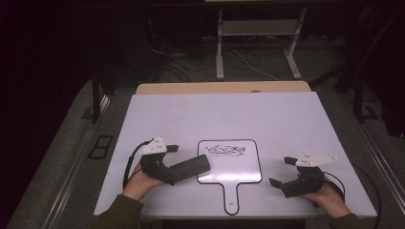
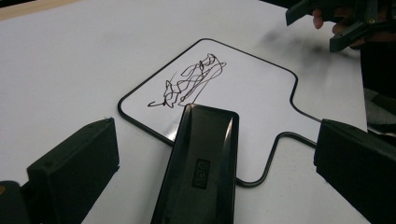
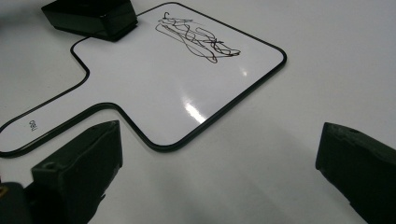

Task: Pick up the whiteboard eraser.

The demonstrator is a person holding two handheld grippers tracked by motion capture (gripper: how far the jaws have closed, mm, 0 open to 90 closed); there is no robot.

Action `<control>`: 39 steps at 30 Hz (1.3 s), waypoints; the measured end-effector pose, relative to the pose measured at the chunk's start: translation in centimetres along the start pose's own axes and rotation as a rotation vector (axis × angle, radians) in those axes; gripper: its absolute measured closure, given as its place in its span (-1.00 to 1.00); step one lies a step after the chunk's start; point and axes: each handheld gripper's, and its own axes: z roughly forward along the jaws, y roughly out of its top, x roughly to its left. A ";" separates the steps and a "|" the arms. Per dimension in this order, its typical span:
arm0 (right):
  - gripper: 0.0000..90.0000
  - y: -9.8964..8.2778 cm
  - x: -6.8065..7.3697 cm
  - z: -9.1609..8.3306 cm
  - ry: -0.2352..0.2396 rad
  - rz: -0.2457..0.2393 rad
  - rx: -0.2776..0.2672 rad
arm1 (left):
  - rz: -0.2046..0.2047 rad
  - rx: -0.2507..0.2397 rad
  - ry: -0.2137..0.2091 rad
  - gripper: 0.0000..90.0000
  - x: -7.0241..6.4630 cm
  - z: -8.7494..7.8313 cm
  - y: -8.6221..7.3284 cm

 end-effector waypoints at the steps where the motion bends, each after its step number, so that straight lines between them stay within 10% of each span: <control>1: -1.00 0.0 0.0 0.0 0.000 -0.001 0.003 | 0.003 -0.001 0.000 -1.00 0.1 0.1 0.2; 22: -1.00 0.0 0.1 0.3 -0.005 0.001 0.013 | 0.022 0.017 -0.038 -0.94 1.0 2.5 2.3; 39: -1.00 -0.1 0.2 0.4 -0.003 -0.007 0.024 | 0.080 0.159 -0.049 -0.58 0.6 3.3 1.2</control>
